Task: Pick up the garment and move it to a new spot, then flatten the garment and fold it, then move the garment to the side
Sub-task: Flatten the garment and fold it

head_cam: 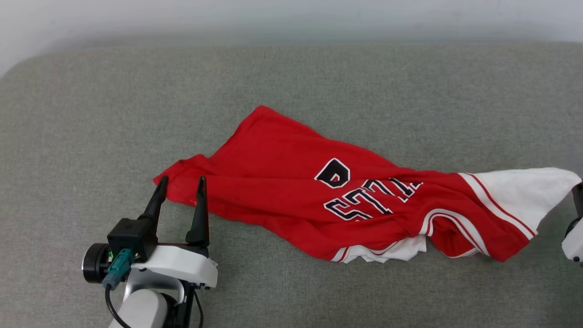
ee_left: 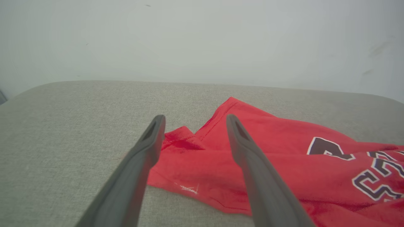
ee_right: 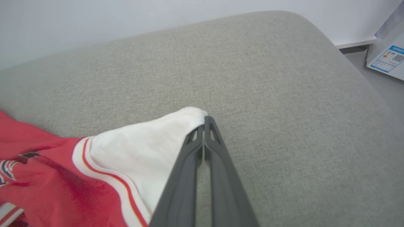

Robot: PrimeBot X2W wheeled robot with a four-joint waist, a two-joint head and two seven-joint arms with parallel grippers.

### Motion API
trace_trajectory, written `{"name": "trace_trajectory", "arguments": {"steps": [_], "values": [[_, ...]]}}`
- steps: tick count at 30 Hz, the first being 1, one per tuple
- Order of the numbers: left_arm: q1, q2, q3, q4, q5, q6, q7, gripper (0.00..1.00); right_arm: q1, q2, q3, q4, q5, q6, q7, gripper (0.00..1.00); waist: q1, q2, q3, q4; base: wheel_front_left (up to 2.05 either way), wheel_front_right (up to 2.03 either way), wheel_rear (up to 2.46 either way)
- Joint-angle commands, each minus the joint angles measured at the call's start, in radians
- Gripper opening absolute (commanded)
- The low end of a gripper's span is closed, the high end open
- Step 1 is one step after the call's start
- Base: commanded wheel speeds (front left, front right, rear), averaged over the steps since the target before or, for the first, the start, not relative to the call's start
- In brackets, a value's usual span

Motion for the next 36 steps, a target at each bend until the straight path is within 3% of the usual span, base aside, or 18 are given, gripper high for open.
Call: {"name": "trace_trajectory", "arguments": {"steps": [1,10,13,19,25,30,36], "values": [[-0.012,0.003,0.002,-0.004,0.009,-0.007,-0.003,1.0,-0.017,-0.003,-0.005,0.024,-0.007,0.0,-0.021,0.0,-0.0001,0.0,0.031,0.004,0.0,0.0,0.0],[-0.046,-0.003,0.012,-0.001,0.026,-0.02,-0.003,1.0,-0.095,0.021,-0.064,0.307,-0.009,0.0,-0.166,0.0,-0.0001,0.0,0.078,0.015,0.0,0.0,0.0],[-0.036,-0.008,0.016,0.001,0.031,-0.018,-0.003,1.0,-0.1,0.022,-0.057,0.343,-0.011,0.0,-0.225,1.0,-0.0001,0.0,0.066,0.013,0.0,0.0,0.0],[-0.005,-0.021,0.022,0.019,0.029,-0.024,-0.003,1.0,-0.065,0.023,-0.06,0.346,-0.033,0.0,-0.381,1.0,-0.0001,0.0,0.003,0.005,0.0,0.0,0.0],[0.028,-0.024,0.025,0.04,0.028,-0.024,-0.003,1.0,0.013,0.067,-0.064,0.244,-0.11,0.0,-0.489,1.0,-0.0001,0.0,-0.078,-0.002,0.0,0.0,0.0],[0.069,-0.026,0.024,0.052,0.022,-0.019,-0.003,1.0,0.096,0.134,-0.004,0.108,-0.144,0.0,-0.484,1.0,-0.0001,0.0,-0.143,-0.009,0.0,0.0,0.0],[0.107,-0.022,0.019,0.056,0.014,-0.007,0.011,1.0,0.207,0.171,0.101,-0.047,-0.14,-0.001,-0.443,1.0,-0.0001,0.0,-0.2,-0.014,0.0,0.0,0.0]]}}
